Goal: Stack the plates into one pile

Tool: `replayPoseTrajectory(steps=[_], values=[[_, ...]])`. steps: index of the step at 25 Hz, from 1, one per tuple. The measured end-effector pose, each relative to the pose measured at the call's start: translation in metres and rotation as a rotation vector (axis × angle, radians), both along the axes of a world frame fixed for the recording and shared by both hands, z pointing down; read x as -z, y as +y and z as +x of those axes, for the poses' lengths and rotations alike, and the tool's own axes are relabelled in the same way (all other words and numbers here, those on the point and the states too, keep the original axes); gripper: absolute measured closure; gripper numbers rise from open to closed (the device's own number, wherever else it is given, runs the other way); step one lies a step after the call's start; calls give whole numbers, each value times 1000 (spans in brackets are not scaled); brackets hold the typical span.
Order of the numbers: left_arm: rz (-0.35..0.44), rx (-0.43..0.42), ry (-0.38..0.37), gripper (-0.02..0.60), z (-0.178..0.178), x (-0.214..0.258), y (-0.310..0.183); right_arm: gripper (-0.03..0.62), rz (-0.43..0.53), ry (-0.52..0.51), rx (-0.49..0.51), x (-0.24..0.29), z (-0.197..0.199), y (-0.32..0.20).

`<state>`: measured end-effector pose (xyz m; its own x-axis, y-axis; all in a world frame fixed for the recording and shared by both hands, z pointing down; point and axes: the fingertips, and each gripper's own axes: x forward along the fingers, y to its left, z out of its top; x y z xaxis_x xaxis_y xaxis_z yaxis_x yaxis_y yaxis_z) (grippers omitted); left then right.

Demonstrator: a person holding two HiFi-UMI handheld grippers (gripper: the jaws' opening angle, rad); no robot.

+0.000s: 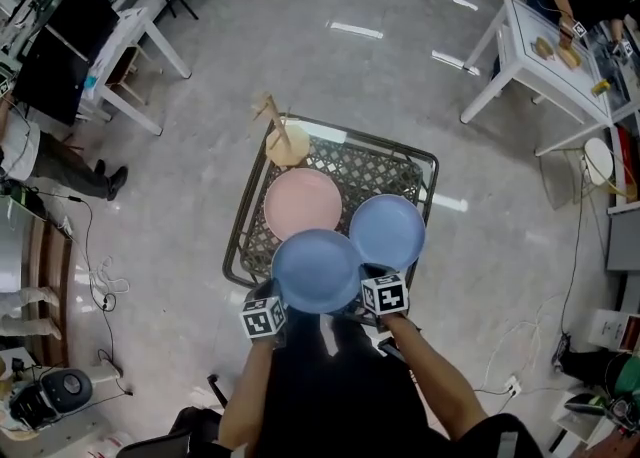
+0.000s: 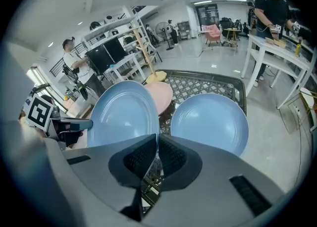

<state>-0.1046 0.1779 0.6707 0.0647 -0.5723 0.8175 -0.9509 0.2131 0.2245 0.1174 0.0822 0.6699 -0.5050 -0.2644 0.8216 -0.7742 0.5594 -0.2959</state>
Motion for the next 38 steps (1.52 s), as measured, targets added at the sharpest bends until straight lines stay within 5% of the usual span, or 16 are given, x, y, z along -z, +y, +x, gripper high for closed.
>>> replayPoseTrajectory(steps=[15, 38], values=[[37, -60, 10, 554, -51, 7, -79, 572, 20, 16, -55, 10, -45, -63], [-48, -116, 27, 555, -98, -59, -185, 572, -51, 102, -116, -48, -88, -157]])
